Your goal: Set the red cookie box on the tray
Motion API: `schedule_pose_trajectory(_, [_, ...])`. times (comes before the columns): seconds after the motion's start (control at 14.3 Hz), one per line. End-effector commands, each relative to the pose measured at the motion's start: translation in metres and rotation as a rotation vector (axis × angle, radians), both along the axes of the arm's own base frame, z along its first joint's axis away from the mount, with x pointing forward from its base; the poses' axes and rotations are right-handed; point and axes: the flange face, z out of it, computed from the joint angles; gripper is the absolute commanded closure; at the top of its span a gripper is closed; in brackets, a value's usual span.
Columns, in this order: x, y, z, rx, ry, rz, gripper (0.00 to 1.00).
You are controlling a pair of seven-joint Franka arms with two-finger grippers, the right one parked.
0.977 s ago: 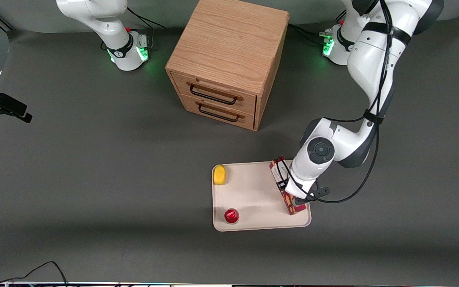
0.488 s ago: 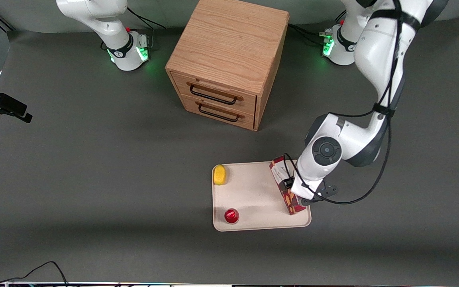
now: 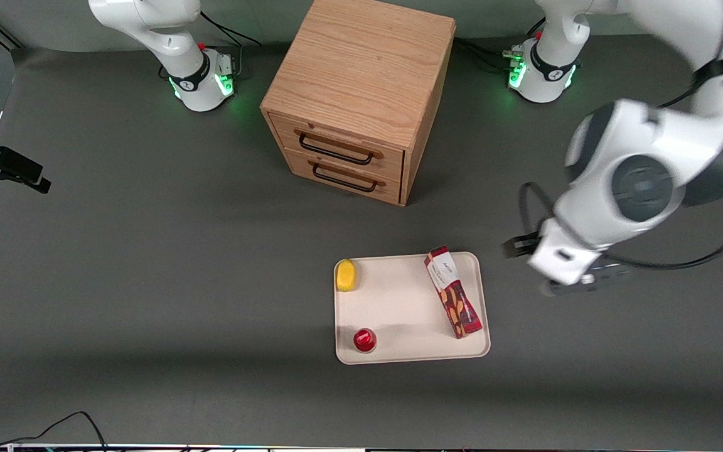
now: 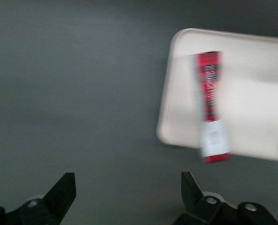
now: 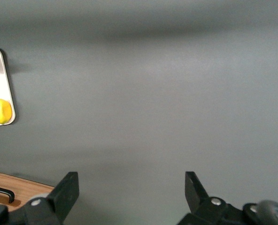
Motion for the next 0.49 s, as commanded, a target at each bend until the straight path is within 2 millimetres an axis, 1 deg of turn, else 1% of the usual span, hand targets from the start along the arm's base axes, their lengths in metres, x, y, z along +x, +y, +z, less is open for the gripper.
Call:
schedule_pose_trajectory(0.0, [-0.046, 0.102, 0.032, -0.046, 0.021, -0.116, 0.0])
schedule_pose_trajectory(0.07, [-0.058, 0.131, 0.04, -0.053, 0.013, -0.144, 0.0])
schedule_pose_trajectory(0.14, [-0.068, 0.15, 0.051, -0.052, 0.013, -0.152, 0.0])
schedule_pose_trajectory(0.28, [-0.085, 0.176, 0.074, -0.038, -0.004, -0.209, 0.0])
schedule_pose_trajectory(0.42, [-0.091, 0.196, 0.085, -0.033, -0.01, -0.219, 0.0])
